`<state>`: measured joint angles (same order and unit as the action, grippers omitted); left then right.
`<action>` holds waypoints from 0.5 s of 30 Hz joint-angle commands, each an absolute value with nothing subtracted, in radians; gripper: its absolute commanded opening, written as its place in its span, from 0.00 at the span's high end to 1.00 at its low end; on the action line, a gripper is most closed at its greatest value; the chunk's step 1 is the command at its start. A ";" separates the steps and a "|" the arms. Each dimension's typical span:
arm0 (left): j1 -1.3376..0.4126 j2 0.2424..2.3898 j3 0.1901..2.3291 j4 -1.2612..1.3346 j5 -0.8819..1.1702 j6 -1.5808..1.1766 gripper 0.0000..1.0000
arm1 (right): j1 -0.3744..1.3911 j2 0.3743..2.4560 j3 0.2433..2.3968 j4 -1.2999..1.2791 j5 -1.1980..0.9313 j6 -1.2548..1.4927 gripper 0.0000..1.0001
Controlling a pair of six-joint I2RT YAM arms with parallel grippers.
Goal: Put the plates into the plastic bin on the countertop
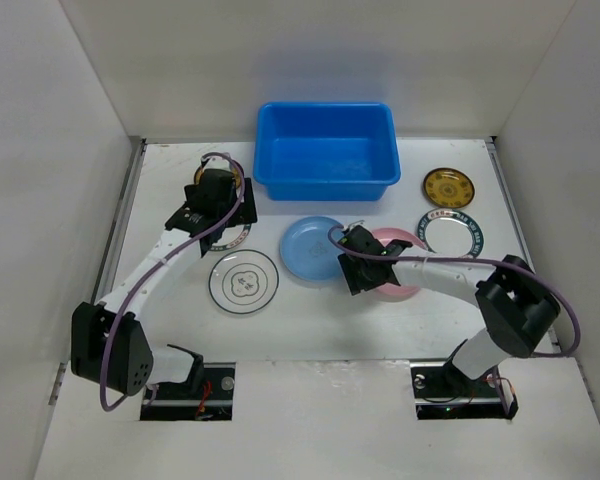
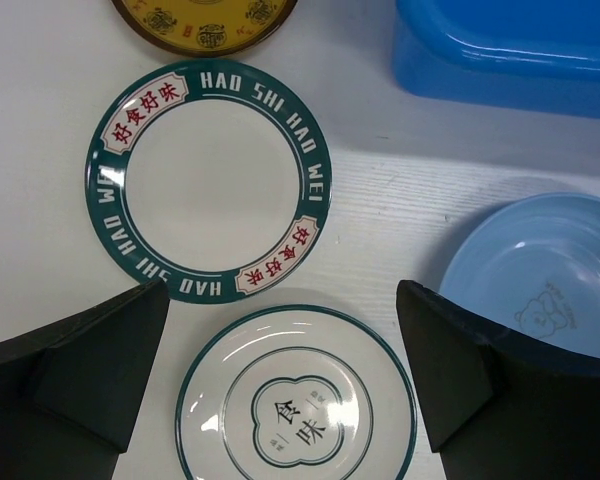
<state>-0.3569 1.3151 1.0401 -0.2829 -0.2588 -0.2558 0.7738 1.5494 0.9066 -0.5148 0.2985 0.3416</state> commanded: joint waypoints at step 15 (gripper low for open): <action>-0.353 1.324 1.092 -0.279 -0.255 -0.262 0.00 | 0.809 1.527 0.949 -0.573 0.334 0.344 0.97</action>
<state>-0.3458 1.3182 1.0428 -0.2832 -0.2581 -0.2558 0.7860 1.5875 0.9188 -0.5186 0.3843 0.2996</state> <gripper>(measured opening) 0.997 0.072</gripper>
